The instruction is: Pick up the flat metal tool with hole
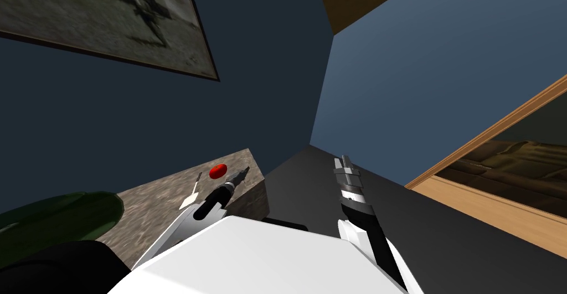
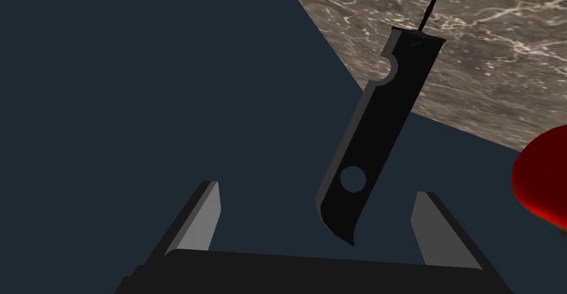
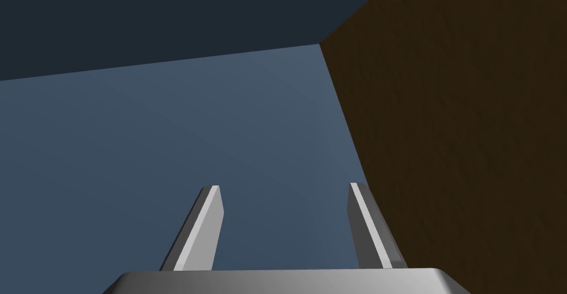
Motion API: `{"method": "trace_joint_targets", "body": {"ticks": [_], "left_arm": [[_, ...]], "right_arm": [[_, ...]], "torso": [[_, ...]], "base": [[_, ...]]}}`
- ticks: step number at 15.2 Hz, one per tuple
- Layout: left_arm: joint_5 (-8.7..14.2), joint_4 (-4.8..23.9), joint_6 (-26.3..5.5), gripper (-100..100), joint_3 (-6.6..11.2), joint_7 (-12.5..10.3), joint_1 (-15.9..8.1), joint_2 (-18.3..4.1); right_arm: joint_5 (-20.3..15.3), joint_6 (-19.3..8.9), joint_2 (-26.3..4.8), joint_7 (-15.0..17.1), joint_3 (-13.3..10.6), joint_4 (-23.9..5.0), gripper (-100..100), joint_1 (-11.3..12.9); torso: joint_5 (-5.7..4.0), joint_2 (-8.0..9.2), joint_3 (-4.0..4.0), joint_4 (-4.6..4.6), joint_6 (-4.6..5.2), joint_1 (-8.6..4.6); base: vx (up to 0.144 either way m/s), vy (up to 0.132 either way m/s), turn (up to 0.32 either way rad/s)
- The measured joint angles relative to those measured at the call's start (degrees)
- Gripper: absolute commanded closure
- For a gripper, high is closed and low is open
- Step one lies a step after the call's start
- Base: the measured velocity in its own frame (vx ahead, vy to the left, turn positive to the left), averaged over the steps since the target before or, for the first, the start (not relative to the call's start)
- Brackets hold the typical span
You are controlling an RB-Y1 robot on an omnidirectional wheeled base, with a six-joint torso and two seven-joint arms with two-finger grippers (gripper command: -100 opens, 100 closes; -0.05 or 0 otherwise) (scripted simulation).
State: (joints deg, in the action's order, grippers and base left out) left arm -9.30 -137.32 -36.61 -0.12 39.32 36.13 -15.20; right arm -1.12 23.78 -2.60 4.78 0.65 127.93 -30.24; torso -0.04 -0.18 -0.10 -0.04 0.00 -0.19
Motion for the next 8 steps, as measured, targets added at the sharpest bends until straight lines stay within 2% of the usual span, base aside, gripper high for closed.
{"method": "trace_joint_targets", "body": {"ticks": [8], "left_arm": [[-1.4, -0.7, -8.0, -100, 0.52, 3.8, 1.4, 0.5]], "right_arm": [[0.0, 0.0, 0.0, 0.0, 0.0, 0.0, 0, 0.0]], "torso": [[0.0, 0.01, 0.0, 0.0, 0.0, 0.03]], "base": [[0.04, -0.034, 0.001]]}}
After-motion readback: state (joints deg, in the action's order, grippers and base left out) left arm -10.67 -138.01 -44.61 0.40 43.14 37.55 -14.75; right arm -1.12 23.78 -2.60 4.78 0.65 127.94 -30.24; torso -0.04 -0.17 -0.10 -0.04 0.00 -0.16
